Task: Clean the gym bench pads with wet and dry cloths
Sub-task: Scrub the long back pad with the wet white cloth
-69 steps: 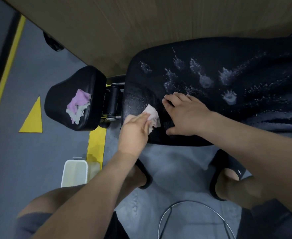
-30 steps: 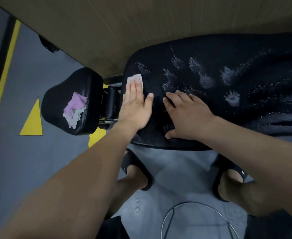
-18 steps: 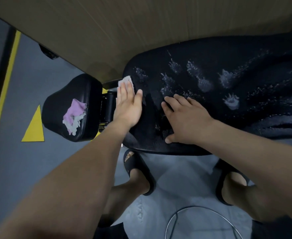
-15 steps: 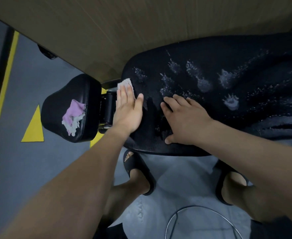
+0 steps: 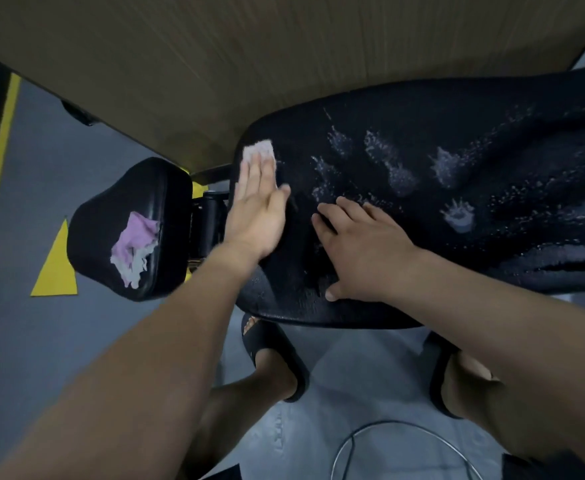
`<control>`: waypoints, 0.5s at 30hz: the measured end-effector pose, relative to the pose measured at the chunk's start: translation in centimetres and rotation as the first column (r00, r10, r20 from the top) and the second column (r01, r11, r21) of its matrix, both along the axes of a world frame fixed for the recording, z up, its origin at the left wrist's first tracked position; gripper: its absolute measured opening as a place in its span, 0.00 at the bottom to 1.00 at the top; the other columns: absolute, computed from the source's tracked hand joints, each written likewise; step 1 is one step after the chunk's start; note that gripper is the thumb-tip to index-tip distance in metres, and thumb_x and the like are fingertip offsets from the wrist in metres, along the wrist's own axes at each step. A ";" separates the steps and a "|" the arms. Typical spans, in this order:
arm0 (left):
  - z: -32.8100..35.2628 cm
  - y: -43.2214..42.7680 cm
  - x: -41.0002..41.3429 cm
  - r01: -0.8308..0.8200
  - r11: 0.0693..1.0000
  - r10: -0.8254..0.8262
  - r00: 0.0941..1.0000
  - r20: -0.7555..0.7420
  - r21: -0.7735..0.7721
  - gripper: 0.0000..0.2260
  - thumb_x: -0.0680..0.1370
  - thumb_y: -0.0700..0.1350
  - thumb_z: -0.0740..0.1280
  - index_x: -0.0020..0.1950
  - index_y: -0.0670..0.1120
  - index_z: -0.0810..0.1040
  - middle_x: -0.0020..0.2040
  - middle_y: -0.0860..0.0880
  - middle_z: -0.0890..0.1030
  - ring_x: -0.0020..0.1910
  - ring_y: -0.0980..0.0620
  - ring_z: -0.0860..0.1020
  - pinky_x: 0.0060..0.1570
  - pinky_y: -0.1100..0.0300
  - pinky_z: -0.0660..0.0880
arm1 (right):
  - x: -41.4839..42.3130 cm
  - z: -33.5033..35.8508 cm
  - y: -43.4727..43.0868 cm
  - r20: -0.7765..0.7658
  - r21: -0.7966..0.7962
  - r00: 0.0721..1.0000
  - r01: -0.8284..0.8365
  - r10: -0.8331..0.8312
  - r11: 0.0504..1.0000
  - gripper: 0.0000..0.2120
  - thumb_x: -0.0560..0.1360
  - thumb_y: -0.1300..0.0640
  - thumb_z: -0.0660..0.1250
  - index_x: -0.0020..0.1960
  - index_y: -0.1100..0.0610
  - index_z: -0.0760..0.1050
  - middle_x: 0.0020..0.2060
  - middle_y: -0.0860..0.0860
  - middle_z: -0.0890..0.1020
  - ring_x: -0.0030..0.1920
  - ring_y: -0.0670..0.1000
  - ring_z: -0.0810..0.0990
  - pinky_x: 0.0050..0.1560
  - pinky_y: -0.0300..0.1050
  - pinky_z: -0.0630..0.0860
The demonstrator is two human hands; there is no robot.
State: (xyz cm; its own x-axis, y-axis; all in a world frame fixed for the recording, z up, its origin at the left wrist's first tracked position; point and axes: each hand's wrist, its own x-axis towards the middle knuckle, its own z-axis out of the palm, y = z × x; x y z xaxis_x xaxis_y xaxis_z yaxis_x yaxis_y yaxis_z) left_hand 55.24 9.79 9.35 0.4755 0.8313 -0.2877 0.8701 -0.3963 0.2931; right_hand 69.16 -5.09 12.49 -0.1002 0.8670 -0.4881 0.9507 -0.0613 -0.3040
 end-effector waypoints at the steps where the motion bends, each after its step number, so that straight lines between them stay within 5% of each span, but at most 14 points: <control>1: 0.0 -1.7 -1.1 0.051 0.998 -0.052 0.999 0.017 0.022 0.28 0.85 0.52 0.51 0.84 0.53 0.44 0.83 0.54 0.40 0.81 0.58 0.36 0.79 0.58 0.39 | 0.0 0.1 0.1 -0.004 -0.005 1.000 0.000 0.000 1.000 0.57 0.72 0.33 0.71 0.83 0.56 0.39 0.82 0.51 0.42 0.82 0.56 0.39 0.81 0.57 0.45; 11: -0.4 3.8 3.3 0.030 1.000 -0.030 0.995 -0.099 0.004 0.29 0.84 0.55 0.49 0.84 0.52 0.43 0.83 0.52 0.39 0.81 0.54 0.36 0.81 0.51 0.41 | 0.3 -0.1 0.1 -0.020 -0.011 1.000 -0.001 0.001 1.000 0.56 0.73 0.33 0.69 0.83 0.54 0.38 0.82 0.49 0.40 0.81 0.55 0.37 0.81 0.56 0.43; 15: 0.2 -1.3 0.6 0.180 0.984 -0.180 0.984 -0.005 -0.002 0.31 0.82 0.54 0.51 0.84 0.52 0.44 0.83 0.53 0.41 0.81 0.56 0.36 0.81 0.52 0.42 | 0.1 0.0 0.4 -0.015 -0.019 1.000 0.007 -0.008 1.000 0.56 0.72 0.34 0.71 0.83 0.55 0.40 0.82 0.49 0.42 0.82 0.55 0.38 0.81 0.56 0.44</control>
